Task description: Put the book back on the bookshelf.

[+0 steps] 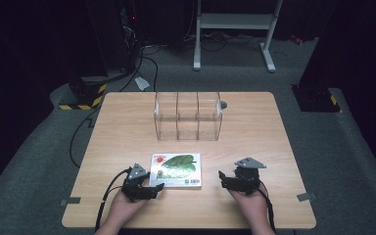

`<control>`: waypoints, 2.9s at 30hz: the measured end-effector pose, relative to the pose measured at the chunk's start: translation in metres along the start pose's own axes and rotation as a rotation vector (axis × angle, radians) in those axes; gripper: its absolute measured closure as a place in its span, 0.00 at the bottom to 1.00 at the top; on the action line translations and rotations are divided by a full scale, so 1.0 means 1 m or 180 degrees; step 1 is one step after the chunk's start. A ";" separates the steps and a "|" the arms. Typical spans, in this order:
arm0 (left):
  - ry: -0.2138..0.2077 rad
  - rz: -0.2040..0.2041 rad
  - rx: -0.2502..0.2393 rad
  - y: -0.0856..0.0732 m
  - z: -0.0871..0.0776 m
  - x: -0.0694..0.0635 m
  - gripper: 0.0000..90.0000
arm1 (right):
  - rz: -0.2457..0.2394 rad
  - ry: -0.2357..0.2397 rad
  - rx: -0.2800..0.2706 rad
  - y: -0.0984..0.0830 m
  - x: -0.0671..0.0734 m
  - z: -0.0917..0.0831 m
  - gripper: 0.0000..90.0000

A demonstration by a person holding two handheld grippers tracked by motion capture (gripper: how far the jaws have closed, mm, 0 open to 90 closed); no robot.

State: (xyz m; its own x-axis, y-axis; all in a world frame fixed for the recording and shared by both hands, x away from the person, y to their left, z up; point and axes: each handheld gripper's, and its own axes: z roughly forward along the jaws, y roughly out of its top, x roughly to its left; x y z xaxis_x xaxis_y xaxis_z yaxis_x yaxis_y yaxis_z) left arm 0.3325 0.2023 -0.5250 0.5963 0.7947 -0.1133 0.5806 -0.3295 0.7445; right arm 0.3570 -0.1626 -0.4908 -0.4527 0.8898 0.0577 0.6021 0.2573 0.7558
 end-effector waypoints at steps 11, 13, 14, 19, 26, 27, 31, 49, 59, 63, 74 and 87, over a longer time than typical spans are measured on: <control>-0.0064 -0.0150 -0.0040 -0.001 -0.002 0.003 0.28 | -0.0115 0.0301 -0.0139 -0.003 0.042 0.018 0.34; -0.0107 -0.0271 -0.0067 -0.001 -0.003 0.005 0.30 | -0.0120 0.0381 -0.0145 -0.005 0.045 0.021 0.36; -0.0112 -0.0316 -0.0074 -0.001 -0.003 0.006 0.31 | -0.0142 0.0390 -0.0148 -0.006 0.046 0.022 0.36; -0.0043 -0.0389 -0.0110 -0.002 -0.005 0.007 0.40 | -0.0169 0.0434 -0.0134 -0.008 0.054 0.024 0.41; -0.0040 -0.0369 -0.0114 -0.003 -0.005 0.005 0.46 | -0.0127 0.0477 -0.0032 -0.010 0.061 0.029 0.40; -0.0069 -0.0369 -0.0114 -0.003 -0.005 0.004 0.48 | -0.0126 0.0466 -0.0022 -0.010 0.063 0.030 0.41; -0.0071 -0.0306 -0.0116 -0.002 -0.003 -0.001 0.49 | -0.0087 0.0462 0.0020 -0.011 0.066 0.031 0.43; 0.0175 -0.0358 -0.0250 0.009 0.012 -0.017 0.55 | 0.0053 0.0412 0.0060 -0.018 0.053 0.026 0.41; 0.0044 -0.0340 -0.0281 0.005 0.009 -0.017 0.53 | -0.0040 0.0522 0.0173 -0.021 0.063 0.029 0.34; 0.0054 -0.0324 -0.0315 0.005 0.009 -0.017 0.53 | -0.0051 0.0534 0.0183 -0.022 0.064 0.028 0.31; 0.0097 -0.0241 -0.0438 0.004 0.005 -0.019 0.54 | -0.0171 0.0544 0.0206 -0.023 0.068 0.029 0.24; 0.0042 -0.0206 -0.0719 0.008 -0.009 -0.022 0.55 | -0.0294 0.0449 0.0205 -0.023 0.072 0.030 0.22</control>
State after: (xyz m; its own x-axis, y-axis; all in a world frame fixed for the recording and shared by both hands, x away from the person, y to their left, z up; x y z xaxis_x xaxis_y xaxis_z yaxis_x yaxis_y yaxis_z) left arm 0.3194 0.1866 -0.5107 0.5537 0.8176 -0.1581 0.4777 -0.1564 0.8645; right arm 0.3303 -0.0936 -0.5239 -0.5931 0.8007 0.0843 0.5924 0.3631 0.7192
